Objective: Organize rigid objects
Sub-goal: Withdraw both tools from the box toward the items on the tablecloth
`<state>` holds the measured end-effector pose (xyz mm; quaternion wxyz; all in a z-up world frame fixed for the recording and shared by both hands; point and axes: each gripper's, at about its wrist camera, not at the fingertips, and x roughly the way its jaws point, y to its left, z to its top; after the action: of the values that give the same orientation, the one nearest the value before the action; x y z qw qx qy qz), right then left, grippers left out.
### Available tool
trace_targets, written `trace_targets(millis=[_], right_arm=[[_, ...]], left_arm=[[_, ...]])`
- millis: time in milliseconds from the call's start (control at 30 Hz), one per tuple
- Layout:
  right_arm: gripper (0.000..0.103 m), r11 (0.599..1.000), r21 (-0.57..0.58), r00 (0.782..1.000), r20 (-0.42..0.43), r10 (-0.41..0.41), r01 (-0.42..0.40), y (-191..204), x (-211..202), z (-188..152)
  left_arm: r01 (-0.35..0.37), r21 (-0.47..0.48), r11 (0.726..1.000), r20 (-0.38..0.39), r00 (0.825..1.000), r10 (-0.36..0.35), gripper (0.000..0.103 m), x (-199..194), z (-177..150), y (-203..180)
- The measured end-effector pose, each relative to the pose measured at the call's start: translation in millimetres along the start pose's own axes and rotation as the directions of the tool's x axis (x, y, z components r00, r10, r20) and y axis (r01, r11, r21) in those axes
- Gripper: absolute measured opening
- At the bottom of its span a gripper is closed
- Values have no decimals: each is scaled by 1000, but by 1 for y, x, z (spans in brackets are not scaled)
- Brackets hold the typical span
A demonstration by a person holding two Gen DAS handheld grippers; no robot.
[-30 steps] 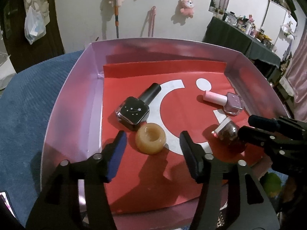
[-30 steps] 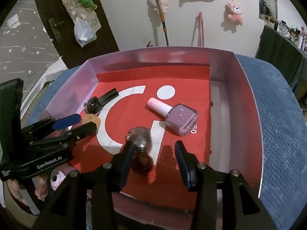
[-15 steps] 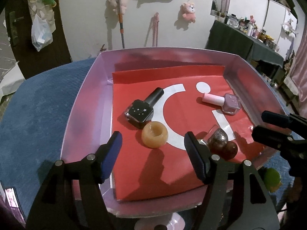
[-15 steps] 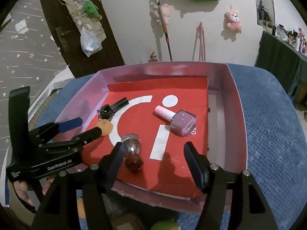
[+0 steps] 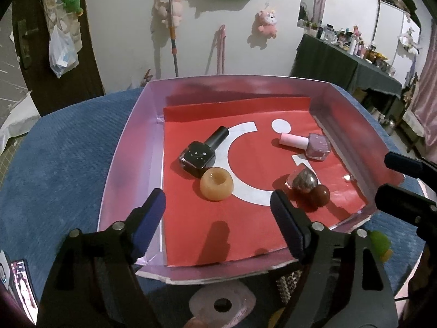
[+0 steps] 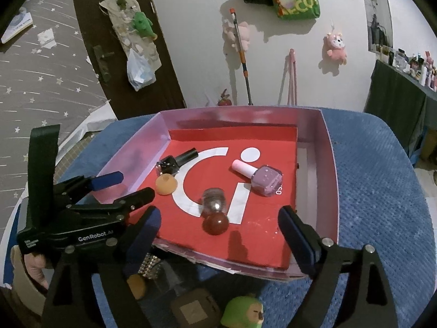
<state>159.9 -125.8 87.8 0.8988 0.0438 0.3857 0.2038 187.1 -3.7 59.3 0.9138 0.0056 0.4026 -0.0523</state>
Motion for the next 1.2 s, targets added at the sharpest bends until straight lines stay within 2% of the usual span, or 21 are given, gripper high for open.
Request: trace_targets(millis=[67,167,267,400,467,633,900,1200], right_arm=[[97,1000,-6,1000,10,4,-4,1,-5,-1],[100,1000,-16,1000,23,6,-5,4,-11,-3],[103,1000,-13,999,36,14,-13,5,-17,-5],[103,1000,-18,998,63,15,-14,7,-27,-6],[103,1000,-18,997,81,21,-19,7,-32,-7],[103,999,-27,992,122,30,-27,11,-44,-11],[103,999,-46,984,174,19,-11,19,-60,-18],[103,997,-75,975,220,3,14,27,-71,-29]], left_arm=[[5,-1,1000,9,1000,-5,87,-4,-1,-1],[7,1,1000,22,1000,-7,90,-10,-3,-2],[1,5,1000,37,999,-1,97,-16,-5,-4],[3,3,1000,58,998,-3,98,-25,-8,-3],[4,3,1000,73,997,-4,103,-30,-10,-3],[-16,12,1000,118,993,15,103,-42,-15,-5],[8,-5,1000,162,987,-7,103,-60,-27,-4],[36,-5,999,152,988,-35,103,-70,-41,-4]])
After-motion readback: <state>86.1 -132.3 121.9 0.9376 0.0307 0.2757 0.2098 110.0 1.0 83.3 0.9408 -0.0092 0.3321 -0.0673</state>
